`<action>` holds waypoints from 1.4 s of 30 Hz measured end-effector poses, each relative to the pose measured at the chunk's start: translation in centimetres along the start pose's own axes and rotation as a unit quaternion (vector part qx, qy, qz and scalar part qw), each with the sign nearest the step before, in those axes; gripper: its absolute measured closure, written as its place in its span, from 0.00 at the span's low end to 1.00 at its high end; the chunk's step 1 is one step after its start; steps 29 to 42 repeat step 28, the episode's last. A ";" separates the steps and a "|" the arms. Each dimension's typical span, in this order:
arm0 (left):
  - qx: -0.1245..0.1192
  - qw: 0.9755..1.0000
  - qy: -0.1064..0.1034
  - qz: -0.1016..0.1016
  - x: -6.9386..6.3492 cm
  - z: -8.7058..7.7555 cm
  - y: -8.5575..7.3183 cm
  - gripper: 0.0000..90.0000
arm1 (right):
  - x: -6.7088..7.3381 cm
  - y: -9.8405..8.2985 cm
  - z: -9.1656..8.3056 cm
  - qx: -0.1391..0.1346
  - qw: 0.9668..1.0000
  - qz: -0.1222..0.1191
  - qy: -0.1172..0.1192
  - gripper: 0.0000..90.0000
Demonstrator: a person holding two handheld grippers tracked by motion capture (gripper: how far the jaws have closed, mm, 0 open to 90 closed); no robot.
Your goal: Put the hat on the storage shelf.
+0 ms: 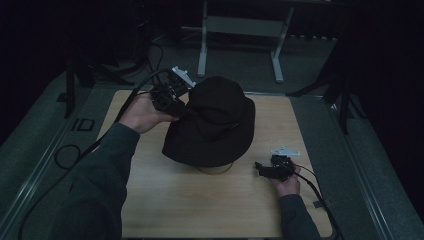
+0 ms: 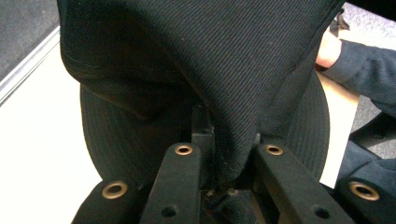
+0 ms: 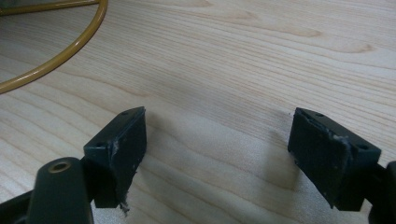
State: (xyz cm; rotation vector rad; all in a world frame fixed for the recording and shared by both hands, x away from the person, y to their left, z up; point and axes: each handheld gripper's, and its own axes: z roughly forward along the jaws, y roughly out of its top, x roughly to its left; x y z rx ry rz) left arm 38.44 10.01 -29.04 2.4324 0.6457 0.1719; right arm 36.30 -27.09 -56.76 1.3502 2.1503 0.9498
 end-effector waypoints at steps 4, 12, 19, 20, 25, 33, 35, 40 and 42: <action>0.006 1.000 0.001 -0.002 0.0 1.0 -0.1 0.88 | 0.0 0.0 0.0 0.000 1.000 0.000 0.001 0.21; 0.017 1.000 -0.015 -0.010 0.0 2.1 -1.0 0.70 | 0.0 0.0 0.0 0.000 1.000 -0.001 0.001 0.21; -0.031 0.999 -0.002 -0.038 0.3 -0.6 -2.4 0.52 | 0.0 0.0 0.0 0.001 1.000 -0.001 0.001 0.21; -0.036 0.998 0.001 -0.042 0.3 -0.9 -2.7 0.51 | 0.0 0.0 0.0 0.001 1.000 -0.002 0.002 0.21; -0.062 0.996 0.017 -0.068 0.9 -2.1 -4.6 0.50 | 0.0 0.0 0.0 0.001 1.000 -0.001 0.002 0.21; -0.077 0.991 0.052 -0.097 1.6 -2.6 -6.4 0.50 | 0.0 0.0 0.0 0.001 1.000 -0.001 0.001 0.21; -0.077 0.991 0.052 -0.097 1.6 -2.6 -6.4 0.50 | 0.0 0.0 0.0 0.001 1.000 -0.001 0.001 0.21; -0.077 0.991 0.052 -0.097 1.6 -2.6 -6.4 0.50 | 0.0 0.0 0.0 0.001 1.000 -0.001 0.001 0.21; -0.077 0.991 0.052 -0.097 1.6 -2.6 -6.4 0.50 | 0.0 0.0 0.0 0.001 1.000 -0.001 0.001 0.21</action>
